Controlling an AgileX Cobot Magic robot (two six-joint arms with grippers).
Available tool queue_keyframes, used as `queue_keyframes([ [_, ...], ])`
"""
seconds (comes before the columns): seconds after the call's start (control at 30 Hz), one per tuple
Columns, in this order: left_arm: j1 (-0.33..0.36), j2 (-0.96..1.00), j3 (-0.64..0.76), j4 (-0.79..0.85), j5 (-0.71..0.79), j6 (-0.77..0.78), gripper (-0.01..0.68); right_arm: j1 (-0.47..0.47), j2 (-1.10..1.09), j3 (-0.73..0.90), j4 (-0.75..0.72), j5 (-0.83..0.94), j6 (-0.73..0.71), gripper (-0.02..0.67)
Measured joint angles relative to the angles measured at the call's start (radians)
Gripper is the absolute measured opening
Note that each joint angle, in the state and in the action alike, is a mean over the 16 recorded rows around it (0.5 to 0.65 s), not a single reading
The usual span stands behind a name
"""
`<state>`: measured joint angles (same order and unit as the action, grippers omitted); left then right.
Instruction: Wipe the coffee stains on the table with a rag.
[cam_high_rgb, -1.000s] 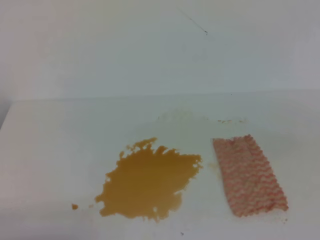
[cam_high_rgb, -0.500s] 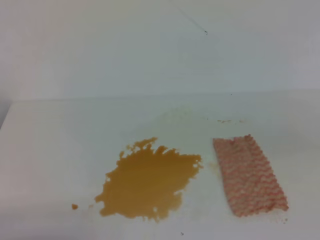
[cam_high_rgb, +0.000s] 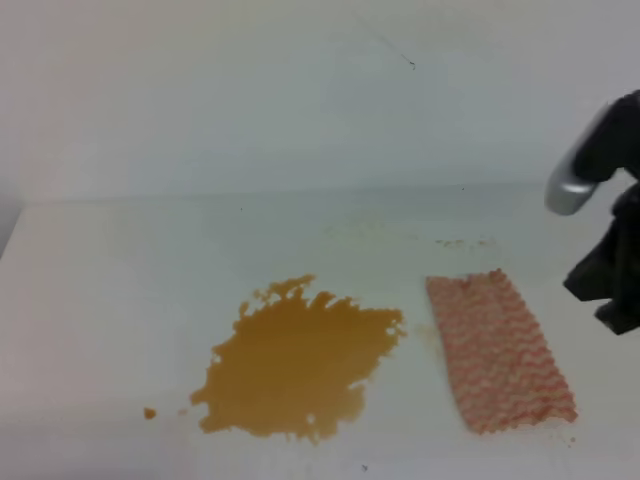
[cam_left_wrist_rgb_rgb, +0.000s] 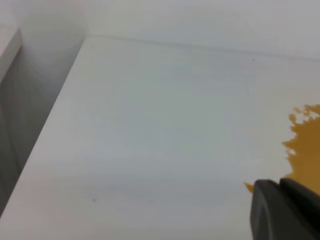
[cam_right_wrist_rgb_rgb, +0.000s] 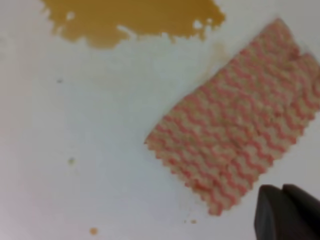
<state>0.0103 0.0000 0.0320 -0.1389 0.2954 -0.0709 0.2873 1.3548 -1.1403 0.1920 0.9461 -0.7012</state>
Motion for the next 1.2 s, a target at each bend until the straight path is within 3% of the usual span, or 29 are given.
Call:
queue_keyframes([
  [0.17,0.000,-0.002,0.000,0.000,0.000,0.000,-0.002,0.047,0.182,-0.111,-0.033,-0.011,0.010,0.053],
  [0.63,0.000,-0.002,-0.022,0.000,0.000,0.000,-0.002,0.068,0.543,-0.227,-0.069,-0.161,0.206,0.320],
  [1.2,0.000,0.000,-0.032,0.001,0.000,0.000,-0.002,0.068,0.701,-0.228,-0.084,-0.219,0.283,0.352],
])
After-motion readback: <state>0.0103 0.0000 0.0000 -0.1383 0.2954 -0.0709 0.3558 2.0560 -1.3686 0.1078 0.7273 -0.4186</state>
